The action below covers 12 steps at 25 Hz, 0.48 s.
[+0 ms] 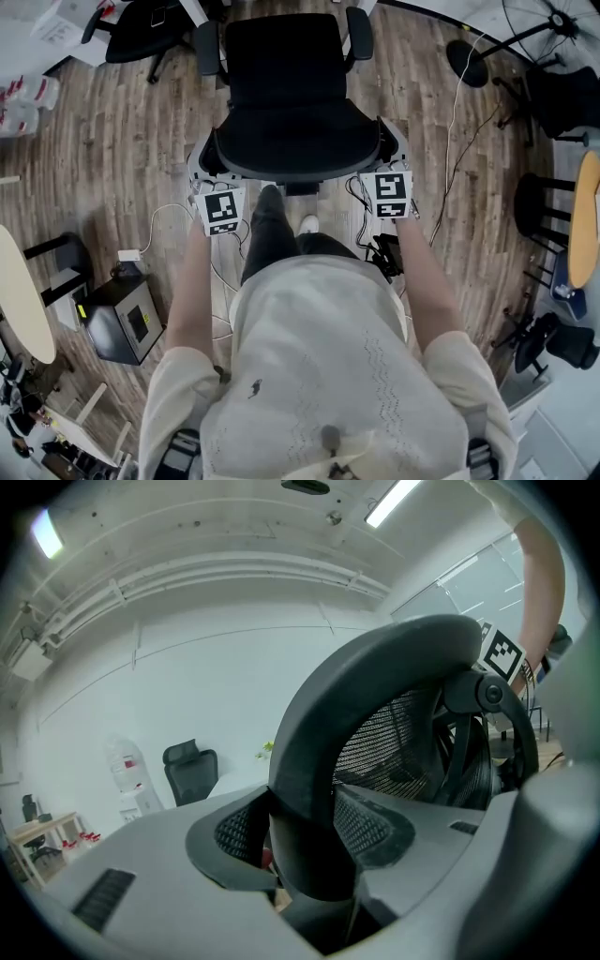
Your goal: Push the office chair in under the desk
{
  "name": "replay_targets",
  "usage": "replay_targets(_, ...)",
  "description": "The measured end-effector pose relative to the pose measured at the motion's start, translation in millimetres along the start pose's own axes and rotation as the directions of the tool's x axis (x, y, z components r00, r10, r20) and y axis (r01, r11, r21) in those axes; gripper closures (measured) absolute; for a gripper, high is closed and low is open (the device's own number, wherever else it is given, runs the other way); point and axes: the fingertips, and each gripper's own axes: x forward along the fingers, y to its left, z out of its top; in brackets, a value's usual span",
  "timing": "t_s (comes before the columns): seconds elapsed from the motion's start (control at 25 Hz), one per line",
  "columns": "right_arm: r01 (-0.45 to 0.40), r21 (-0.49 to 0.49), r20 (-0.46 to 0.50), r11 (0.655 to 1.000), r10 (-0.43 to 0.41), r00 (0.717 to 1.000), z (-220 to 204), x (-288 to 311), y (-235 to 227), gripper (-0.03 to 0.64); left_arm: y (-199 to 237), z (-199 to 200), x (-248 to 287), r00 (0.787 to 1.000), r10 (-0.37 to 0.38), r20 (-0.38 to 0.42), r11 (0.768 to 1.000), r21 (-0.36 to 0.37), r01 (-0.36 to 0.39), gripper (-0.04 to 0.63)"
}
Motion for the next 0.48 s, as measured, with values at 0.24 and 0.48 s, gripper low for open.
replay_targets(0.24,-0.001,-0.016,0.01,1.0,0.002,1.0,3.2,19.2,-3.7,0.347,9.4,-1.8,16.5,1.0,-0.001,-0.002,1.0,0.001,0.001,0.36)
replay_targets(0.48,0.003,-0.012,-0.003,1.0,-0.003,1.0,6.3,35.1,-4.9,0.347,20.9,-3.5,30.5,1.0,-0.007,-0.005,1.0,-0.002,0.007,0.36)
